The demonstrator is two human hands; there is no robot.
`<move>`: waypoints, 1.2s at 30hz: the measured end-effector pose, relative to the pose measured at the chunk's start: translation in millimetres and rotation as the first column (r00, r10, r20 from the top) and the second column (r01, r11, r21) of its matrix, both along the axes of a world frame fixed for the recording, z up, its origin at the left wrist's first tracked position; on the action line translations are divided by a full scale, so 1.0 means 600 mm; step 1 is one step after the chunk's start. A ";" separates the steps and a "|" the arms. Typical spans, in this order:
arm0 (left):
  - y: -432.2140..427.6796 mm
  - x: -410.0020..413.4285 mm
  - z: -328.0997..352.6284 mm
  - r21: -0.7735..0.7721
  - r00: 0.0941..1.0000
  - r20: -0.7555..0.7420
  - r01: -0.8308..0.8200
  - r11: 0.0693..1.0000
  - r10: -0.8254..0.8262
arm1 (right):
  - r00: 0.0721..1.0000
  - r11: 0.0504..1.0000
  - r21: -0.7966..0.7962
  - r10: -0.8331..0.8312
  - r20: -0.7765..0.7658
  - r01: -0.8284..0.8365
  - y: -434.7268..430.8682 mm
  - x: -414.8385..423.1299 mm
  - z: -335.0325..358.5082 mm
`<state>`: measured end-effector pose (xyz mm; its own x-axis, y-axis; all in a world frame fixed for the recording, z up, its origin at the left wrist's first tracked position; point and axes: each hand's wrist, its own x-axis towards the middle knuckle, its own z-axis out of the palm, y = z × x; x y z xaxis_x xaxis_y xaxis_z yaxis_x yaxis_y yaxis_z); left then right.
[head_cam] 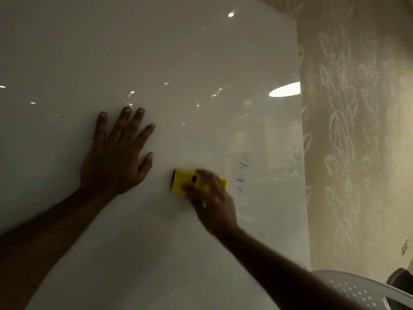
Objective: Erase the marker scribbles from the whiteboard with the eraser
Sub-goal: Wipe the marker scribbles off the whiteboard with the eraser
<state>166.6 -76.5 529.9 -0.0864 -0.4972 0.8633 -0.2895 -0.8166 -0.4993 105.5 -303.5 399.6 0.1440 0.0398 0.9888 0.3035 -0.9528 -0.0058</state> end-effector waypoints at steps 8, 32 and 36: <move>0.000 0.000 0.002 0.008 1.000 -0.006 -0.001 1.000 0.001 | 0.998 0.979 -0.204 -0.006 -0.058 -0.006 -0.035 -0.015 -0.072; 0.000 0.001 0.001 -0.013 0.999 -0.021 0.049 0.999 -0.049 | 0.991 0.985 0.172 0.055 -0.120 -0.033 -0.184 -0.005 -0.204; 0.000 0.002 0.000 -0.004 0.998 -0.001 0.063 0.998 -0.063 | 0.990 0.967 0.244 0.098 -0.099 -0.071 -0.188 -0.002 -0.176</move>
<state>167.6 -76.7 529.8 -0.1163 -0.4875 0.8654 -0.3416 -0.7985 -0.4957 104.4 -416.0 294.1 0.2585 -0.1794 0.9492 0.3676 -0.8904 -0.2684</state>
